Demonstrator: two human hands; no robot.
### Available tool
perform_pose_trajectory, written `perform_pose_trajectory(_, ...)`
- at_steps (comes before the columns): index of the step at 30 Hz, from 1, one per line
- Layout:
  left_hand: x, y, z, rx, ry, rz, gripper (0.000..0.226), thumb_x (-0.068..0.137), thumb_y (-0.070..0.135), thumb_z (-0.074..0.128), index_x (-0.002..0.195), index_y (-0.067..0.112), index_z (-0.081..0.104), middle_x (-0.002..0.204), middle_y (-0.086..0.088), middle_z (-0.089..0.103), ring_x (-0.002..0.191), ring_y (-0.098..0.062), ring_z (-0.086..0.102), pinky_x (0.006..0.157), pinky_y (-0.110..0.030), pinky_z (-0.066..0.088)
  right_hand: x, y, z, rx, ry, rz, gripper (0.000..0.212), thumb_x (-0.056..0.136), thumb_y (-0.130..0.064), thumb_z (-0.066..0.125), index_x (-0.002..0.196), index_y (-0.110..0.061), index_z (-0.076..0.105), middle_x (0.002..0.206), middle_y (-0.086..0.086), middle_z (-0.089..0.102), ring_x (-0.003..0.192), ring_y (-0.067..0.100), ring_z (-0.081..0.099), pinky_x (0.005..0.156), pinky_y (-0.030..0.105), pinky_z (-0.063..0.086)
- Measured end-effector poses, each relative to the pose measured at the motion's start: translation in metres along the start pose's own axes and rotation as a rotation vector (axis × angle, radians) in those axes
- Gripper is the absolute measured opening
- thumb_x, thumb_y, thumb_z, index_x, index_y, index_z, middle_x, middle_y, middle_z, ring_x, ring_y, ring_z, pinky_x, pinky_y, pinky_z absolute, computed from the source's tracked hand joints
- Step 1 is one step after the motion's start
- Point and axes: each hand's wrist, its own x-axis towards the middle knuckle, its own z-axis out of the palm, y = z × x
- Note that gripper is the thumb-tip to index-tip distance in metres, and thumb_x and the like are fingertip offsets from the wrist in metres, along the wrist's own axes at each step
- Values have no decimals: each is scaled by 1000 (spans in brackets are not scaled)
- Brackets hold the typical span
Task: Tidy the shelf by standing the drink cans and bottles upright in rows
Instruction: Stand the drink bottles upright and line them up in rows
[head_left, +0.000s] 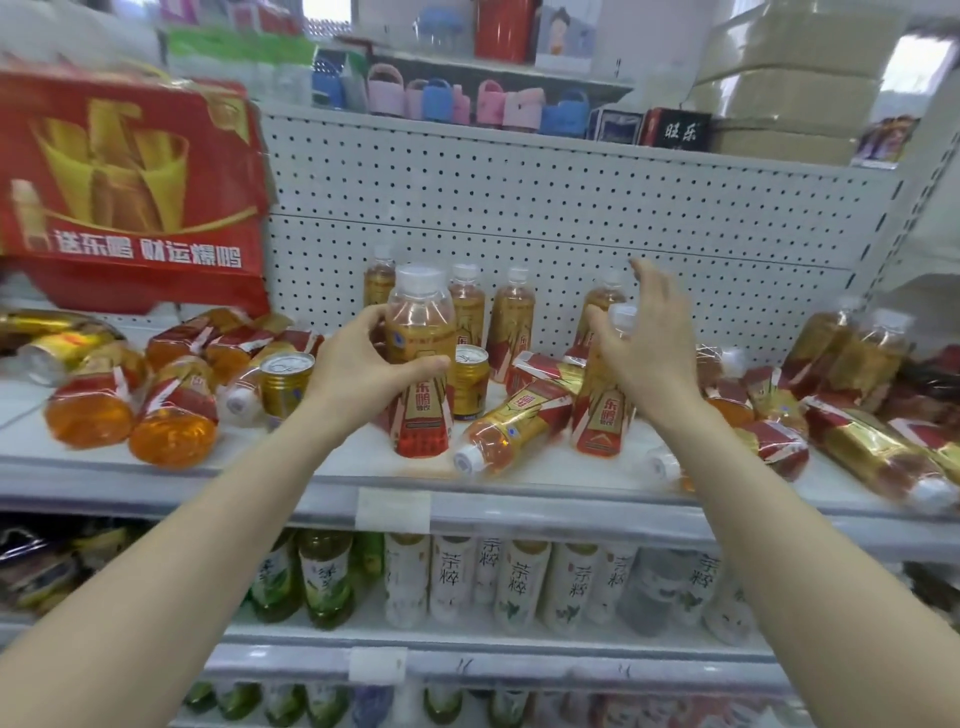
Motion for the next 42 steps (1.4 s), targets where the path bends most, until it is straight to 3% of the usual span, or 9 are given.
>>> perform_pose_trajectory(7, -17, -1, -1, 57, 32, -5, 65, 64, 44, 86, 121, 23, 60, 105, 8, 69, 97, -11, 65, 86, -40, 57, -8, -98, 31, 338, -427, -170, 67, 91, -55, 59, 146, -20, 41, 138, -1, 53, 123, 11, 52, 102, 36, 46)
perform_pose_trajectory(11, -19, -10, -6, 85, 34, -8, 62, 64, 45, 86, 118, 27, 60, 109, 6, 67, 98, -12, 65, 84, -40, 58, -12, -126, 49, 380, -577, -148, 71, 86, -55, 68, 145, -26, 43, 122, -4, 59, 108, 11, 57, 78, 21, 47)
perform_pose_trajectory(15, -9, -21, -18, 117, -57, -41, 75, 66, 47, 84, 131, 26, 54, 113, 8, 67, 104, -11, 64, 88, -37, 56, -9, -135, 63, 301, -576, -145, 73, 84, -55, 70, 144, -22, 45, 119, -4, 59, 103, 10, 55, 64, 10, 38)
perform_pose_trajectory(18, 3, -27, -36, 309, -99, -13, 88, 70, 52, 81, 144, 23, 45, 129, 8, 59, 118, -12, 55, 99, -33, 47, -8, -137, 65, 247, -573, -124, 69, 86, -53, 68, 142, -19, 46, 115, -3, 62, 97, 11, 54, 73, 21, 44)
perform_pose_trajectory(22, 11, -46, -61, 629, -38, 114, 67, 84, 56, 66, 138, 18, 54, 136, -1, 57, 127, -20, 48, 103, -37, 39, -2, -128, 66, 165, -581, -70, 64, 86, -52, 68, 138, -20, 48, 102, -4, 60, 96, 16, 58, 80, 33, 50)
perform_pose_trajectory(25, 14, -66, -67, 747, -72, 136, 61, 89, 53, 62, 138, 18, 54, 138, -2, 55, 130, -23, 44, 105, -38, 36, 1, -116, 69, 137, -561, -23, 67, 86, -48, 69, 142, -22, 44, 107, 1, 63, 93, 19, 61, 69, 29, 48)
perform_pose_trajectory(31, 16, -81, -67, 836, -110, 141, 63, 91, 49, 61, 143, 17, 47, 141, -2, 51, 132, -24, 42, 105, -41, 41, 3, -103, 72, 124, -494, 59, 68, 87, -45, 68, 144, -17, 43, 111, 1, 63, 99, 19, 59, 78, 34, 47)
perform_pose_trajectory(38, 15, -87, -69, 837, -90, 187, 58, 91, 33, 65, 143, 15, 47, 143, -3, 49, 134, -24, 38, 107, -38, 36, -2, -106, 75, 120, -465, 94, 66, 88, -42, 67, 144, -21, 39, 100, -7, 55, 89, 13, 55, 67, 24, 40)
perform_pose_trajectory(42, 22, -99, -75, 838, -76, 70, 70, 86, 26, 70, 147, 13, 39, 149, -10, 40, 138, -31, 32, 110, -43, 34, -7, -106, 80, 122, -455, 99, 73, 84, -43, 72, 144, -24, 35, 103, -2, 58, 91, 17, 59, 65, 25, 41)
